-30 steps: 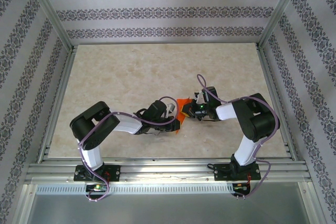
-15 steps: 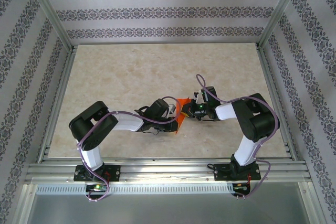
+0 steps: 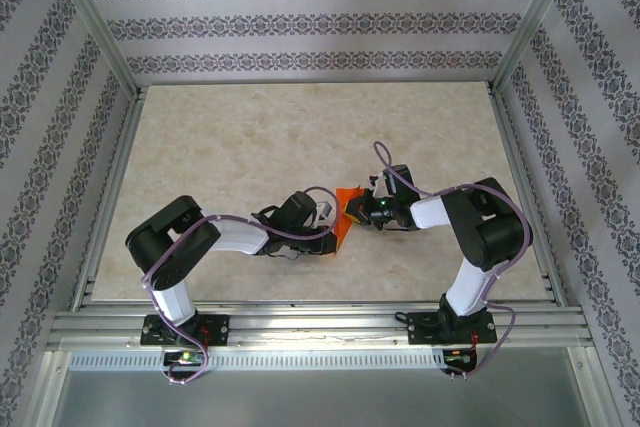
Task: Fold a paper plane with a square sheet of paper (pick it up from the middle)
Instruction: Fold the wing for the fifth time at the center of the table.
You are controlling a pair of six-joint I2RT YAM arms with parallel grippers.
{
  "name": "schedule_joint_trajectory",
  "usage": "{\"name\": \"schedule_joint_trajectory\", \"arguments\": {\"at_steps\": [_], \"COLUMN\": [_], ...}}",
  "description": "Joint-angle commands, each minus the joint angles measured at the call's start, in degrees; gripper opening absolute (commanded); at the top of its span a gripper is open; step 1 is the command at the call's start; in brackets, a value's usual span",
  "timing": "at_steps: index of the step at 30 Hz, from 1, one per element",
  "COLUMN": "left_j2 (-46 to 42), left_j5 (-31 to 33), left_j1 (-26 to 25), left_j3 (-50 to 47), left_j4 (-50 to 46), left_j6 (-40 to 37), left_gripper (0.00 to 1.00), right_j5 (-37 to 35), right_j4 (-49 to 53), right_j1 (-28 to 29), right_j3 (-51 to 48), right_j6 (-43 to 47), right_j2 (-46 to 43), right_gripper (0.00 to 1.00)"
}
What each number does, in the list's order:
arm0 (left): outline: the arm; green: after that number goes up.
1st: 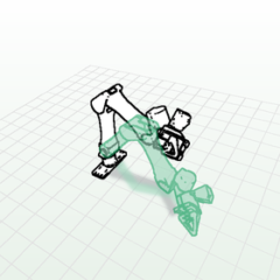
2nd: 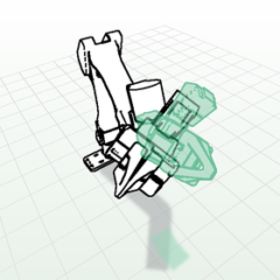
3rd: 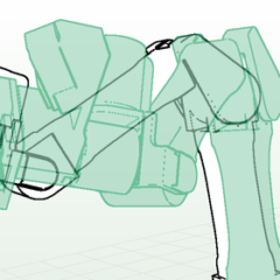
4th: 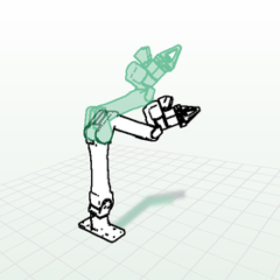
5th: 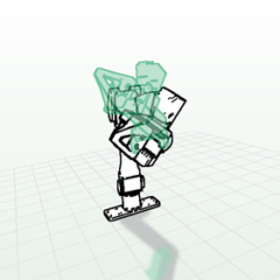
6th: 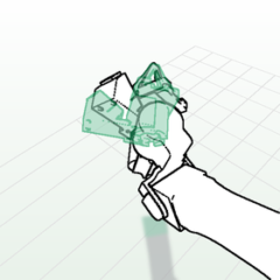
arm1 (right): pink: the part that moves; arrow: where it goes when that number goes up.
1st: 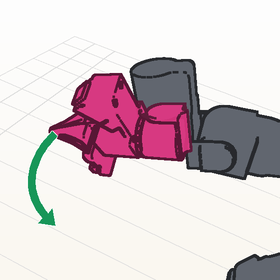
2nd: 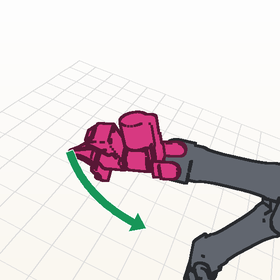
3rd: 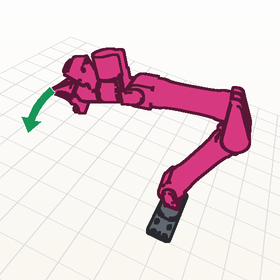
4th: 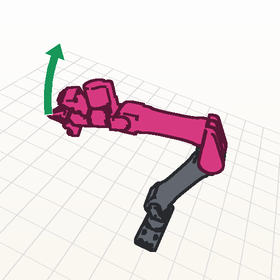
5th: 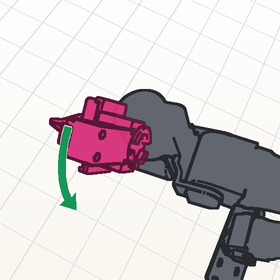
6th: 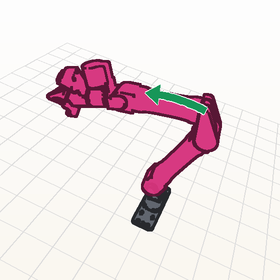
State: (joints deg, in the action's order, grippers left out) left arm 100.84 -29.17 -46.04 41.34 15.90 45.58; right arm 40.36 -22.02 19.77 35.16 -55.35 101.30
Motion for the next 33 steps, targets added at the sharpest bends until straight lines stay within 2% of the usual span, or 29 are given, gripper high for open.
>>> {"name": "schedule_joint_trajectory", "arguments": {"at_steps": [1, 3, 7, 9, 13, 20, 22, 28, 33], "left_j2": [-0.04, 0.12, 0.16, 0.02, -0.82, -0.73, -1.04, -1.47, -4.57], "left_j5": [-1.15, -2.14, -4.20, -5.33, -7.11, -10.65, -11.60, -13.61, -12.59], "left_j1": [-0.10, -0.10, -0.10, -0.10, -0.10, -0.10, -0.10, -0.10, -0.01], "left_j3": [-1.62, -1.58, -1.53, -1.57, -2.32, -2.42, -2.58, -2.73, -4.86], "left_j4": [-6.13, -5.46, -4.13, -3.86, -2.22, -1.34, -1.23, -1.75, 0.06], "left_j6": [-0.20, -0.24, -0.20, -0.10, -0.56, -2.00, -2.70, -4.09, -3.45], "left_gripper": [0.09, 0.04, 0.04, 0.12, 0.13, 0.08, 0.02, 0.05, 0.09], "right_j5": [-3.87, -3.93, -4.27, -4.50, -4.54, -5.72, -5.73, -5.91, -5.74], "right_j4": [5.66, 5.70, 5.76, 5.78, 5.76, 6.23, 6.20, 6.36, 6.36], "right_j1": [0.71, 0.71, 0.76, 0.71, 0.71, 0.69, 0.71, 0.72, 0.71], "right_j3": [-0.64, -0.70, -0.96, -1.05, -1.32, -1.67, -1.67, -1.76, -1.71], "right_j6": [0.07, 0.13, 0.16, 0.16, 0.18, 0.20, 0.25, 0.14, 0.16], "right_j2": [1.20, 1.10, 1.01, 1.18, 1.27, 1.09, 1.36, 1.36, 1.52], "right_gripper": [0.00, 0.00, 0.00, 0.00, 0.00, 0.00, 0.00, 0.00, 0.00]}}
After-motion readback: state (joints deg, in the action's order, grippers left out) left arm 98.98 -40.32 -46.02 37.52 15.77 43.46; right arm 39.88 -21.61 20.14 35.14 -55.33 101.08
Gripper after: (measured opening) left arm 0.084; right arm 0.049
